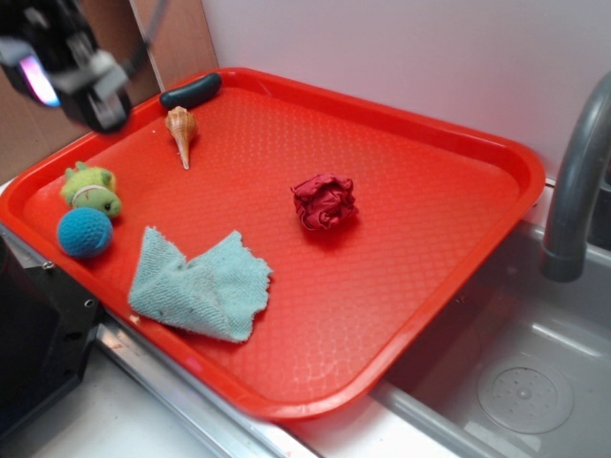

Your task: Grab the blue cloth.

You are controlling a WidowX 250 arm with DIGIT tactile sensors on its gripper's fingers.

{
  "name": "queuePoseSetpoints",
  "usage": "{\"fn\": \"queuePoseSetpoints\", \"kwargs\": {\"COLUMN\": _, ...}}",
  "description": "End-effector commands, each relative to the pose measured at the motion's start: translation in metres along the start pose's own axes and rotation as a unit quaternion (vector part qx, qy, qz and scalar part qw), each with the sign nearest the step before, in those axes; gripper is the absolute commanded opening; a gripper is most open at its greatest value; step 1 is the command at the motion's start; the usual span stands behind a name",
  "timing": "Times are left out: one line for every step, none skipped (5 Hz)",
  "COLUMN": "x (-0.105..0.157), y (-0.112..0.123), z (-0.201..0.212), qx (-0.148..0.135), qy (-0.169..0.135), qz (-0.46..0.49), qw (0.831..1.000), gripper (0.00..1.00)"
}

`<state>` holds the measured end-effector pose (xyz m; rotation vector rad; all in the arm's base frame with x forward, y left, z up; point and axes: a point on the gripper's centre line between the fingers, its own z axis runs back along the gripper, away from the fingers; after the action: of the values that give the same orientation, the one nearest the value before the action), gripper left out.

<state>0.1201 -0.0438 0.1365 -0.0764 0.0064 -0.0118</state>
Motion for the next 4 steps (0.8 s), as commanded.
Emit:
{"fn": "queuePoseSetpoints", "kwargs": {"x": 0.014, "y": -0.019, "z": -0.055, "qx": -0.021, "qy": -0.026, "qz": -0.065, "qw": 0.997, "gripper": 1.0}}
{"fn": "queuePoseSetpoints", "kwargs": {"x": 0.022, "y": -0.037, "z": -0.082, "qx": -0.023, "qy": -0.017, "qz": -0.123, "qw": 0.992, "gripper": 1.0}}
{"fn": "queuePoseSetpoints", "kwargs": {"x": 0.02, "y": -0.045, "z": -0.092, "qx": -0.013, "qy": 0.001, "qz": -0.138, "qw": 0.99, "gripper": 1.0}}
{"fn": "queuePoseSetpoints", "kwargs": {"x": 0.014, "y": -0.045, "z": -0.104, "qx": 0.001, "qy": 0.045, "qz": -0.156, "qw": 0.987, "gripper": 1.0}}
